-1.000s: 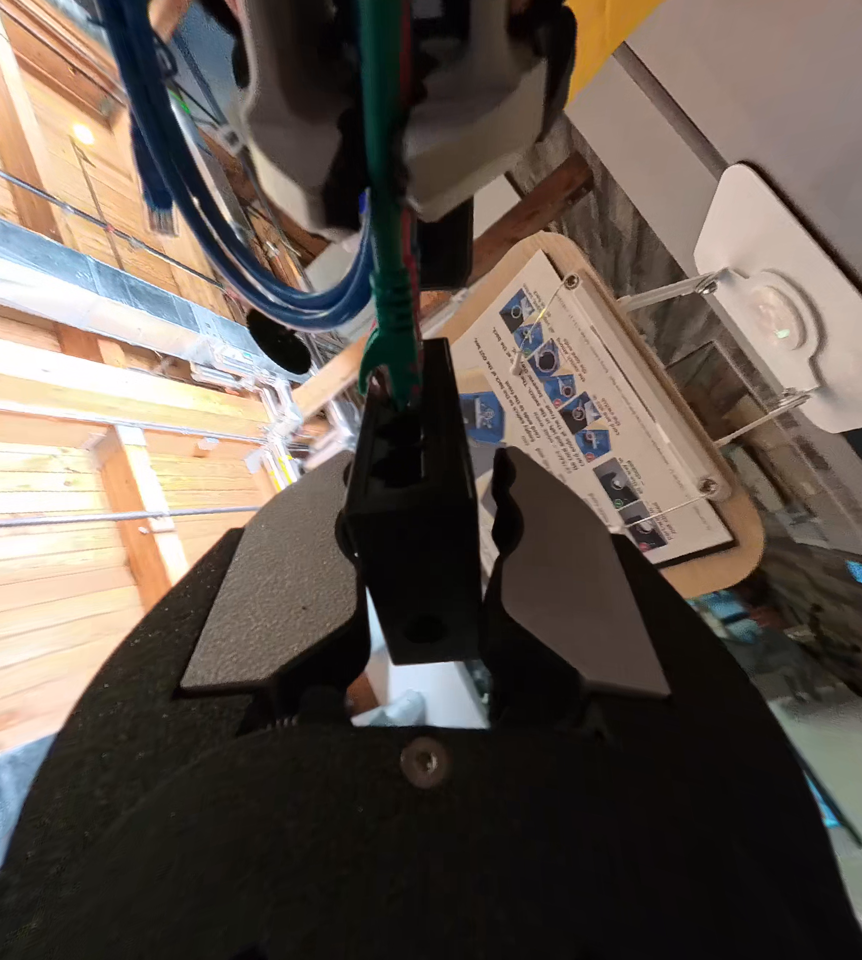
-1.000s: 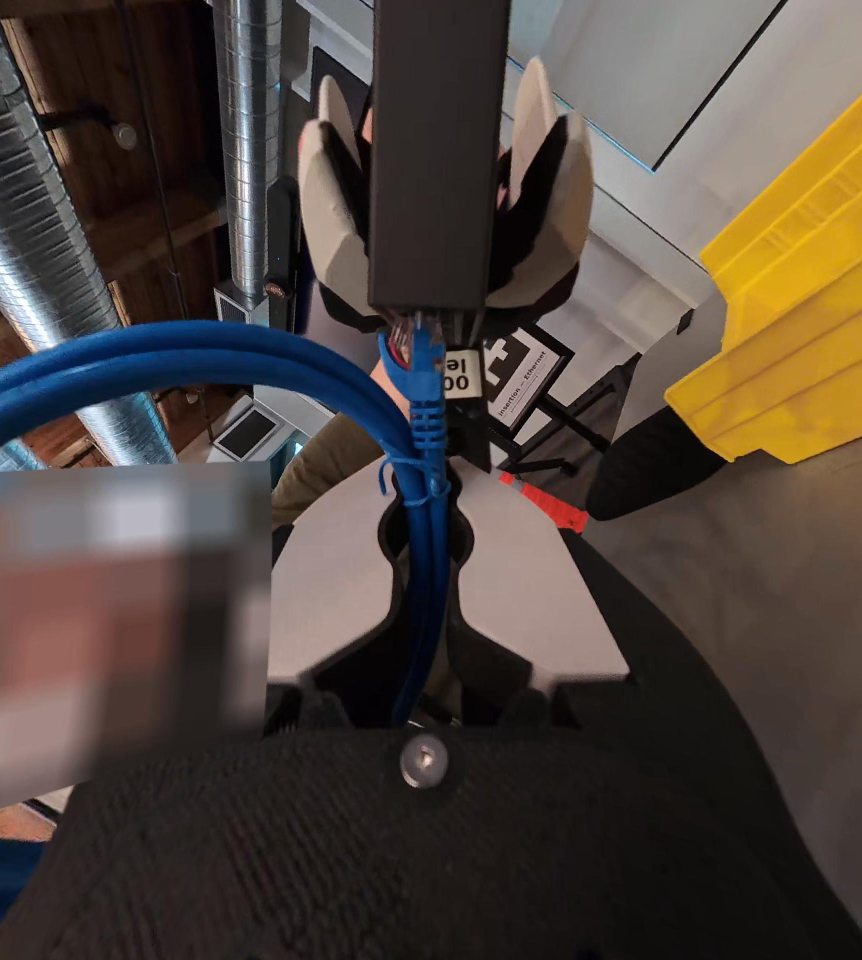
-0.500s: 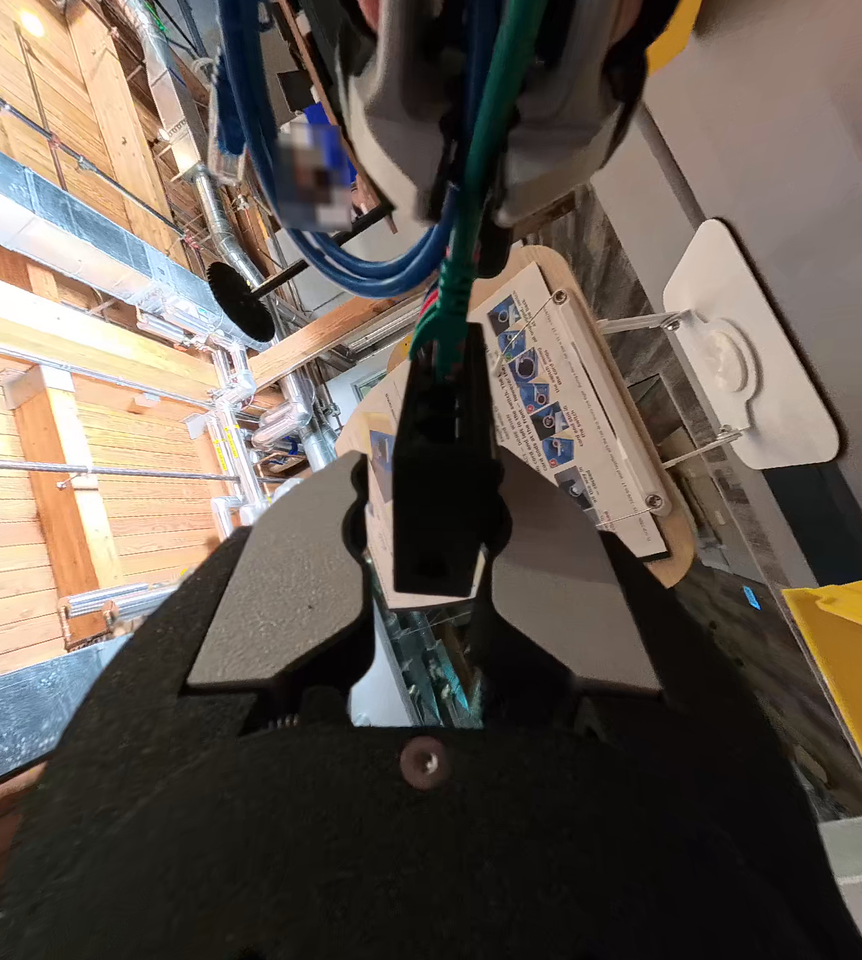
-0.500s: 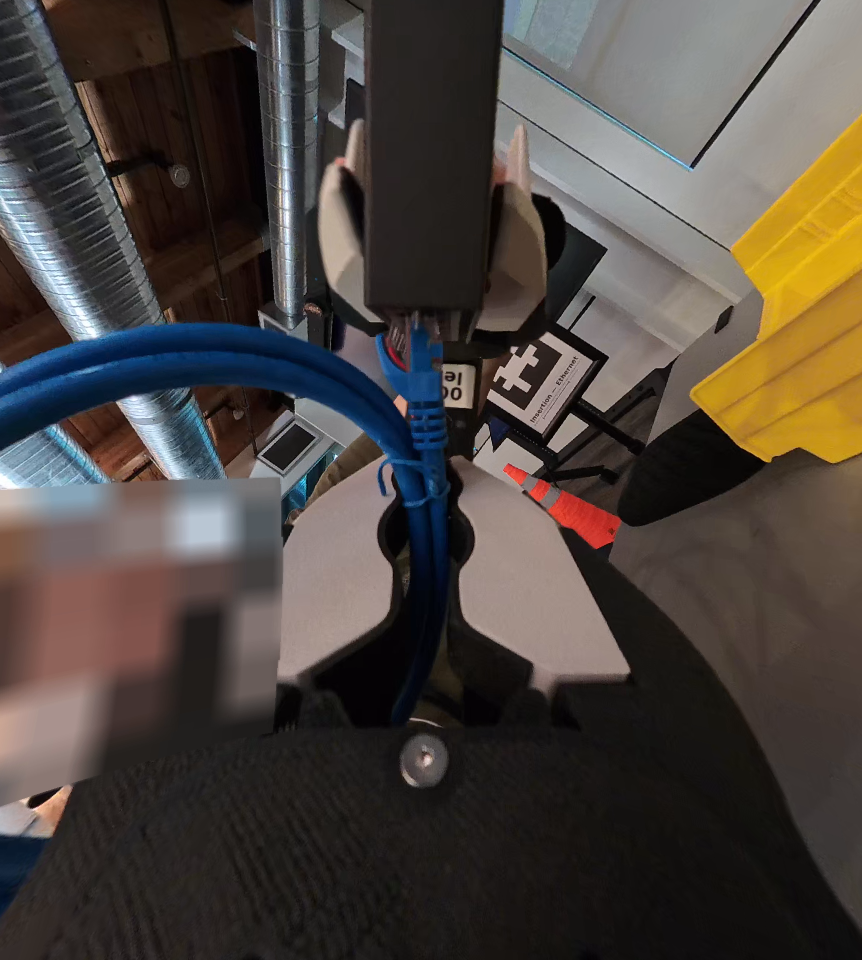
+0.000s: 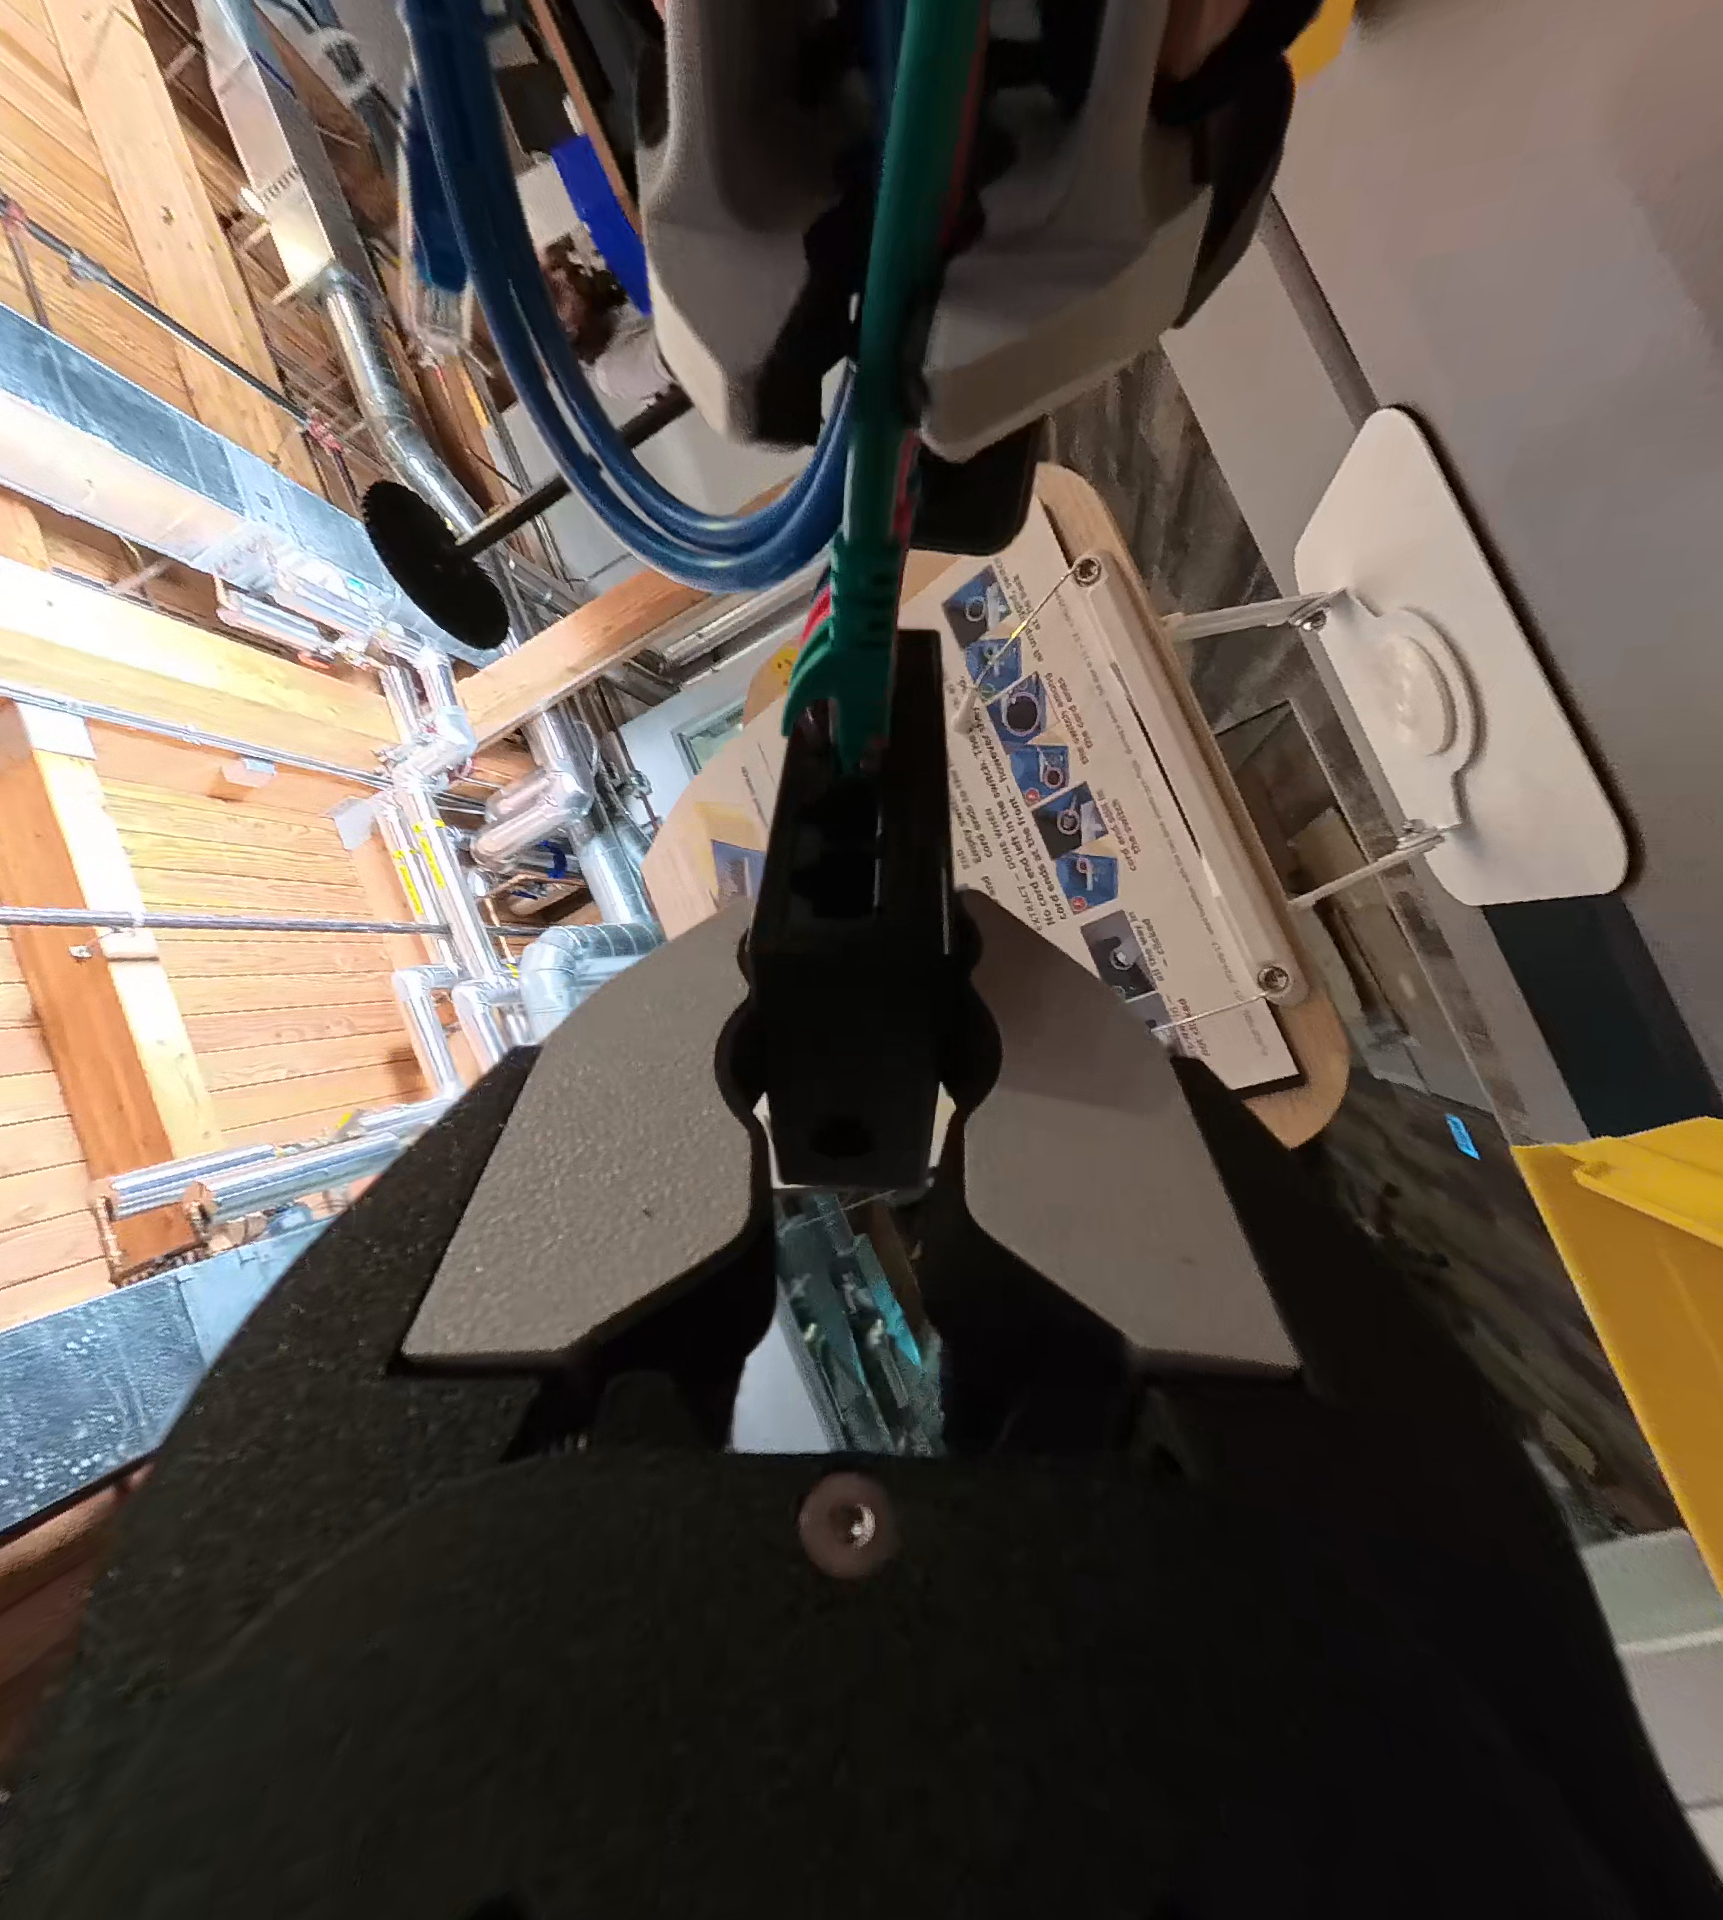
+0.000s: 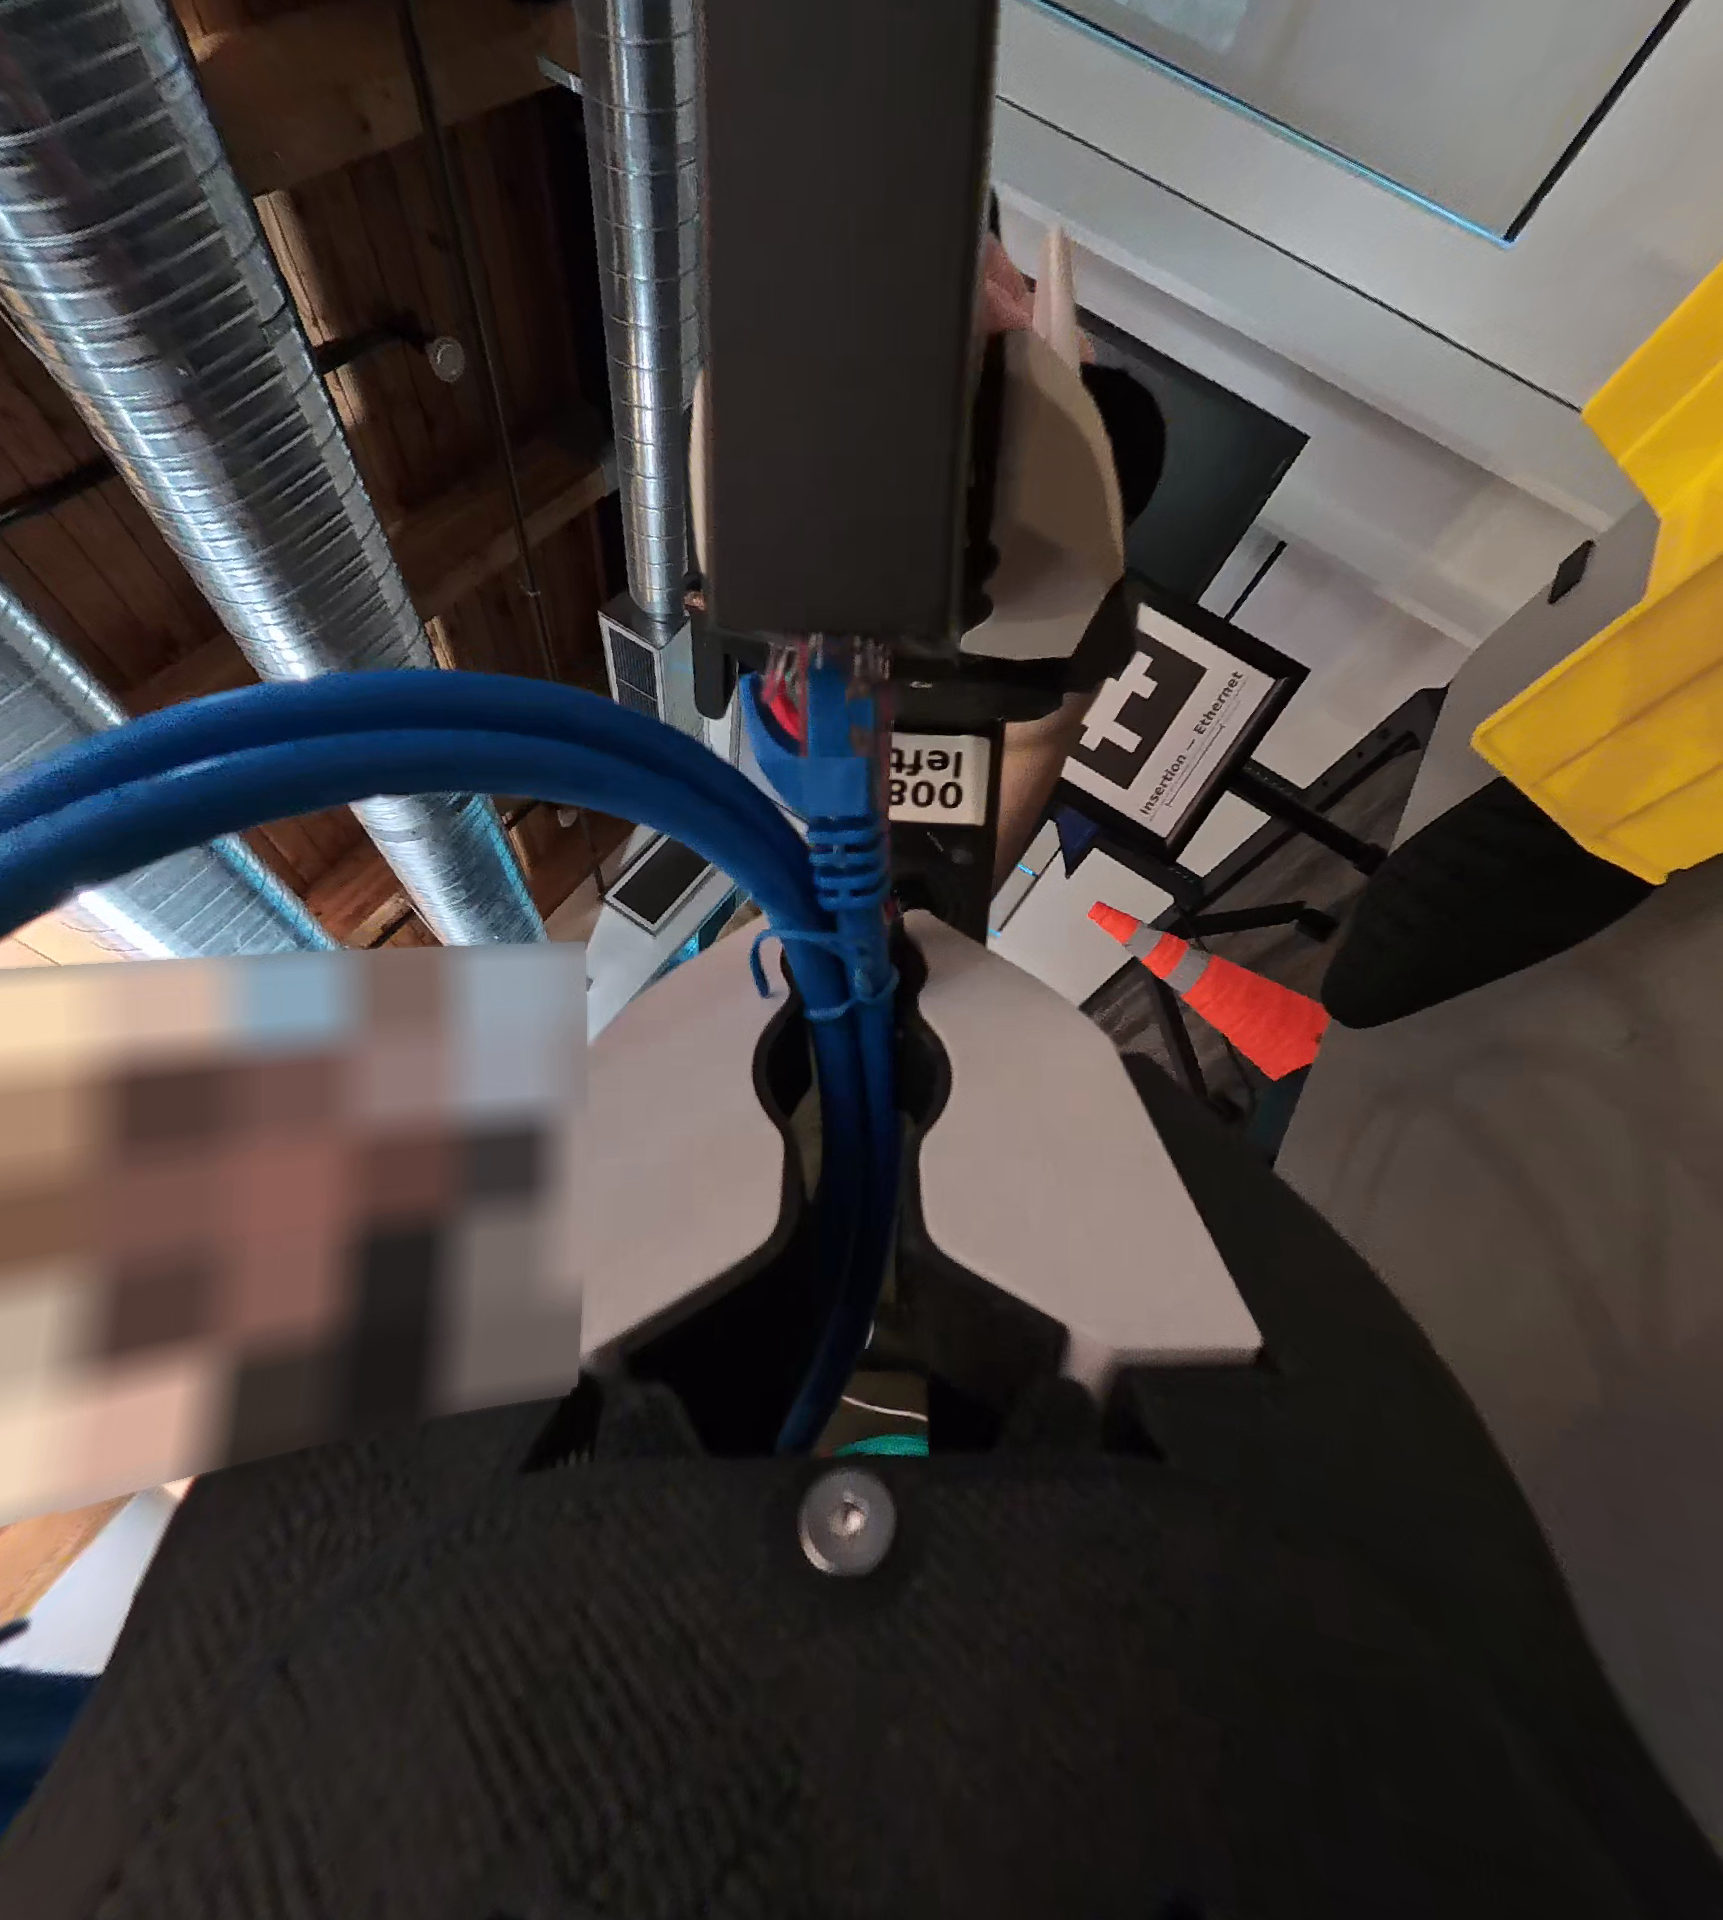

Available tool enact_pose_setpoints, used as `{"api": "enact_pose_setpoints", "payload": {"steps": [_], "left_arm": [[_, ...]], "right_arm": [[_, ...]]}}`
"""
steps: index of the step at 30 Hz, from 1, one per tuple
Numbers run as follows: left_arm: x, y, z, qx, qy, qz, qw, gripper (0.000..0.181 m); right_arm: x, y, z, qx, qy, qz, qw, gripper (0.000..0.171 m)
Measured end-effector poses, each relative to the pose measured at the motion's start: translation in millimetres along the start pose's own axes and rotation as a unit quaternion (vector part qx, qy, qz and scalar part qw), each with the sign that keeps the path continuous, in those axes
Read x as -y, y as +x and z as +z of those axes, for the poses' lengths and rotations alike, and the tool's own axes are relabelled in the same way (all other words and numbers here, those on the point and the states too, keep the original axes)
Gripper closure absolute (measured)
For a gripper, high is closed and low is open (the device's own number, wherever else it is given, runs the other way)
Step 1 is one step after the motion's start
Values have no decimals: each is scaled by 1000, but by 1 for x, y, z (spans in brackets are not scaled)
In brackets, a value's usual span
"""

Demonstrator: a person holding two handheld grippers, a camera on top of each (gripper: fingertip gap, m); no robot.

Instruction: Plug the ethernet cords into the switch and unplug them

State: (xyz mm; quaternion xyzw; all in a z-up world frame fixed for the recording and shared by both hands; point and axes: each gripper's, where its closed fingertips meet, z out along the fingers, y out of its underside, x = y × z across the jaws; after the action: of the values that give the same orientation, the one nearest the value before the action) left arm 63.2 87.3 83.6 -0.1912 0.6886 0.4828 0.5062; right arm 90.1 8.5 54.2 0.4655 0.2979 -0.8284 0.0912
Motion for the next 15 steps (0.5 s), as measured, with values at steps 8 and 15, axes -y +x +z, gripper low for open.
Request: {"api": "enact_pose_setpoints", "payload": {"steps": [8, 15], "left_arm": [[9, 3, -10, -3, 39, -11, 999, 152], [12, -6, -13, 12, 56, -46, 997, 133]], "right_arm": [[-12, 0, 5, -2, -38, 2, 999, 159], [-24, -2, 13, 0, -72, -1, 997, 159]]}}
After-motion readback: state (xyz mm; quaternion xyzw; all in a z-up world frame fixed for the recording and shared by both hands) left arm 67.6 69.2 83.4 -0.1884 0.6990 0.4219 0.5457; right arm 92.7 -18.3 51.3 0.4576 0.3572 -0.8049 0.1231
